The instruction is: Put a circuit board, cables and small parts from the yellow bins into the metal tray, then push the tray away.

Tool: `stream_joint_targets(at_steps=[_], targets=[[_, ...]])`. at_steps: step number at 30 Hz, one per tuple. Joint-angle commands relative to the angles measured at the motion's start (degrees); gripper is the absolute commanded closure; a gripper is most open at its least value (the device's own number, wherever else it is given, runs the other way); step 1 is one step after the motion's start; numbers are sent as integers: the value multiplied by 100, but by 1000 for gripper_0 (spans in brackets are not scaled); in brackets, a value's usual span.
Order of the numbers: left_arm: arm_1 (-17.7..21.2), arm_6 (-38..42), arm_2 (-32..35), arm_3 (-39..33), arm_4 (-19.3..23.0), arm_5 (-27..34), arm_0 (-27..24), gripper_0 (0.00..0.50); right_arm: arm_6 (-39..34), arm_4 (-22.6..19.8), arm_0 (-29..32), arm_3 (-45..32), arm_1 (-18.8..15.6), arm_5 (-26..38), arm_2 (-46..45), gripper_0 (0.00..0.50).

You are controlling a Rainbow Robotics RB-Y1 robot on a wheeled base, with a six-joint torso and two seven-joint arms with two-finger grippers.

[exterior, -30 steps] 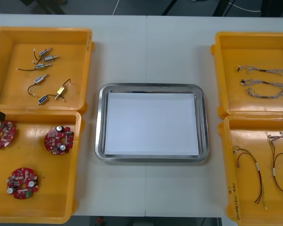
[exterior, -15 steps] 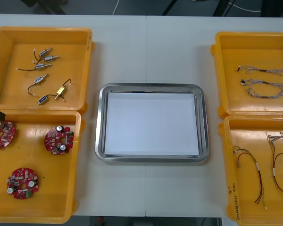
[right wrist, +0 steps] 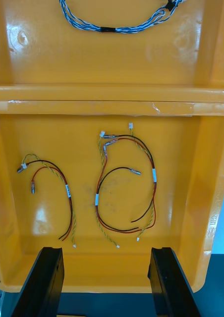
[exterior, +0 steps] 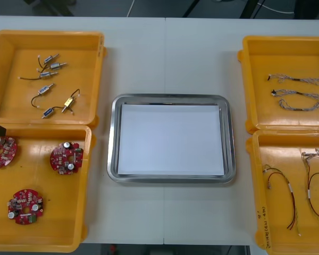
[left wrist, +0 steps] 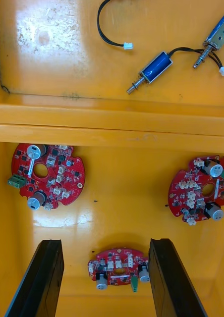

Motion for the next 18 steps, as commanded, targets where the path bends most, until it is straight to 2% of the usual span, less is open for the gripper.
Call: stream_joint_targets(at_steps=[1,18], targets=[[81,549,-42,-54,5,42,-172,0,-183,-40,-121,-114,-48,37,42,0],[81,549,-42,-54,5,42,-172,0,-183,-40,-121,-114,-48,37,42,0]])
